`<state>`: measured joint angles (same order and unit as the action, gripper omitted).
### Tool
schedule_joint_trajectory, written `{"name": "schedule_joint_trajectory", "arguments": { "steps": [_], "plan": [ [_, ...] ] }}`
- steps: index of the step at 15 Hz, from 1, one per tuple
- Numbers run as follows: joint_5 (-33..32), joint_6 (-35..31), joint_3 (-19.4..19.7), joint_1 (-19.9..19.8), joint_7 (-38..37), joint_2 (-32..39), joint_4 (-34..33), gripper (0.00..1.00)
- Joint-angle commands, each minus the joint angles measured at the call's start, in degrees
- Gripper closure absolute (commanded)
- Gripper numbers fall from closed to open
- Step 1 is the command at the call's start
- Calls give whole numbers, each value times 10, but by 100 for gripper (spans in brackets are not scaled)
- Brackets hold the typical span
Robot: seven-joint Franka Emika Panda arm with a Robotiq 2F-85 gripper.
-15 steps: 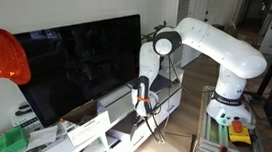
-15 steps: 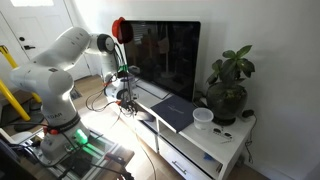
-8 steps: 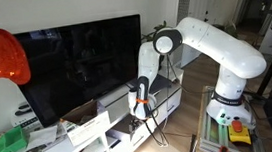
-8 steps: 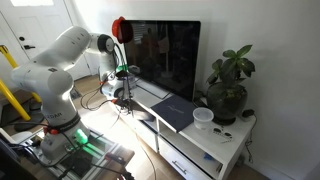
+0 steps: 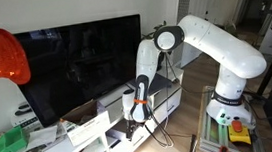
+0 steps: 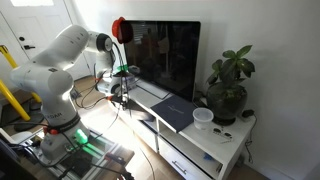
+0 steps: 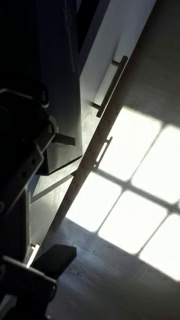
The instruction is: Put the grey box in the bottom middle shelf
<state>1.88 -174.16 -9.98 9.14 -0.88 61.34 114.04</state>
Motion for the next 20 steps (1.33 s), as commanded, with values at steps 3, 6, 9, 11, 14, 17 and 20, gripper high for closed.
{"name": "schedule_joint_trajectory", "arguments": {
  "steps": [3, 6, 9, 11, 14, 17, 20],
  "plan": [
    [-6, 135, -7, 5, 11, 27, -58, 0],
    [-9, 164, 18, 22, 1, 52, -100, 0],
    [-20, 172, 59, 52, -16, 74, -134, 0],
    [-20, 150, 78, 67, -28, 95, -154, 0],
    [-9, 125, 87, 75, -51, 122, -185, 0],
    [18, 108, 55, 47, -73, 142, -213, 0],
    [39, 76, 44, 44, -105, 152, -232, 0]
  ]
}}
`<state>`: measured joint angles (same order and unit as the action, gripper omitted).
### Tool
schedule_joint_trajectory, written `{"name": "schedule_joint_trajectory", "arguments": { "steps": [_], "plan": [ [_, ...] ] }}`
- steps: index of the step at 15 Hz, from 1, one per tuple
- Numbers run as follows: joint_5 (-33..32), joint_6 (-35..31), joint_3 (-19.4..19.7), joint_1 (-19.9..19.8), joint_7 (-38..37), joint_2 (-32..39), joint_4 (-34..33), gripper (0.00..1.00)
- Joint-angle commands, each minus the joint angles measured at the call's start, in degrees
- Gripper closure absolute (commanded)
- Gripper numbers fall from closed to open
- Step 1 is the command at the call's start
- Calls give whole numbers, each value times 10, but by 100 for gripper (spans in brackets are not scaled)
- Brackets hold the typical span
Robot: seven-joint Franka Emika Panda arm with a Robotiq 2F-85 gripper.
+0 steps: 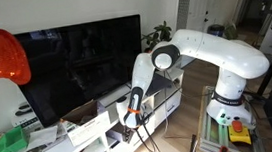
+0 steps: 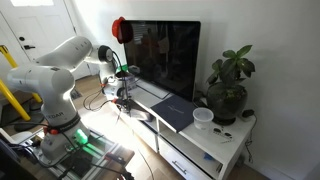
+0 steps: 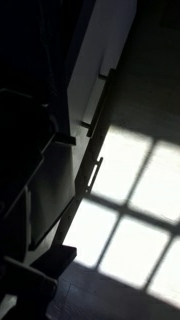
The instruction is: Put the grey box in the bottom middle shelf
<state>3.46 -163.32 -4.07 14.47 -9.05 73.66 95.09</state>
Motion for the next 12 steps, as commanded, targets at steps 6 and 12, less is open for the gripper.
{"name": "schedule_joint_trajectory", "arguments": {
  "steps": [6, 12],
  "plan": [
    [61, -107, 6, 8, -83, 43, -52, 0],
    [66, -108, 13, 19, -93, 4, -5, 0]
  ]
}}
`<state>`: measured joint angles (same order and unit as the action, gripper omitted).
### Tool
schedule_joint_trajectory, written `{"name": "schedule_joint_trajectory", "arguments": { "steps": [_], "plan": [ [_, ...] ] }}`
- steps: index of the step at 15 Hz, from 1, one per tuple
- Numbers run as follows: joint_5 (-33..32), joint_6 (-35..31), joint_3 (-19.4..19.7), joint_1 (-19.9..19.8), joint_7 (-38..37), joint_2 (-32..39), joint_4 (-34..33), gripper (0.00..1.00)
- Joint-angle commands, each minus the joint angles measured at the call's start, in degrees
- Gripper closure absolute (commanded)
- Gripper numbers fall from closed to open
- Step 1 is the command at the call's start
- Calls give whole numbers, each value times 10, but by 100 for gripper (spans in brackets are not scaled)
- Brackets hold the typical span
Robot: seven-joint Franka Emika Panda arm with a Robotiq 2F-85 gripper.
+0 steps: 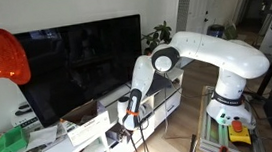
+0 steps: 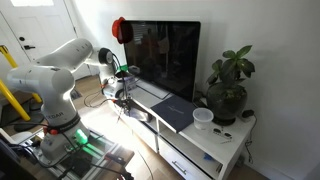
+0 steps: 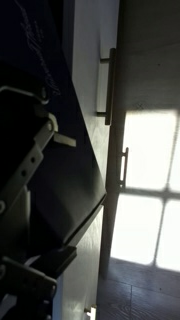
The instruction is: Put the grey box in the bottom middle shelf
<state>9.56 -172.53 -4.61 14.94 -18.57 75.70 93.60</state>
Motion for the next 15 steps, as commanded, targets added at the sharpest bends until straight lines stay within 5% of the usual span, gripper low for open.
{"name": "schedule_joint_trajectory", "arguments": {
  "steps": [1, 12, 15],
  "plan": [
    [3, -10, 39, 33, -6, -28, 23, 0],
    [7, 22, 64, 47, -15, -124, 124, 0],
    [8, 44, 18, -4, 10, -89, 91, 0]
  ]
}}
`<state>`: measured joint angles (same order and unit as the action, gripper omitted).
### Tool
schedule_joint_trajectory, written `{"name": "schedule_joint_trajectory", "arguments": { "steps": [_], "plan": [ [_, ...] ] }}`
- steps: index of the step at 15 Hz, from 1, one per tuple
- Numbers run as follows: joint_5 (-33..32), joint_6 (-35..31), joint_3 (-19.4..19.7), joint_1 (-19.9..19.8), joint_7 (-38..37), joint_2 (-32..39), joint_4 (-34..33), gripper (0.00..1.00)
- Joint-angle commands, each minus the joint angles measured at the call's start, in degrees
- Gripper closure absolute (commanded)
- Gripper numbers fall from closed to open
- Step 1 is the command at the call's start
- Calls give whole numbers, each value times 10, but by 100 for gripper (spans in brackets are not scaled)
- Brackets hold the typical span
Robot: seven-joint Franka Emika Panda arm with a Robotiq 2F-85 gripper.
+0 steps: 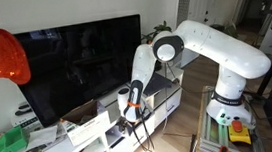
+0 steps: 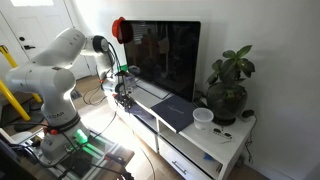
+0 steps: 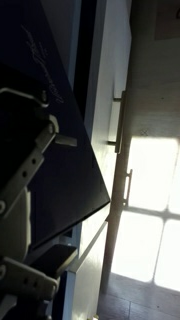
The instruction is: Put the grey box in the bottom middle shelf
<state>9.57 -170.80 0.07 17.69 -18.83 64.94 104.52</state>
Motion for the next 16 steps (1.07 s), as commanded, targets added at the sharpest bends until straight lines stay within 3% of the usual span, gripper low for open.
{"name": "schedule_joint_trajectory", "arguments": {
  "steps": [1, 3, 7, 16],
  "plan": [
    [7, 41, -40, -44, 18, 29, -26, 0],
    [3, 69, -55, -66, 33, 42, -37, 0],
    [0, 63, -45, -62, 37, 52, -43, 0],
    [-16, 29, -44, -42, 58, -78, 64, 0]
  ]
}}
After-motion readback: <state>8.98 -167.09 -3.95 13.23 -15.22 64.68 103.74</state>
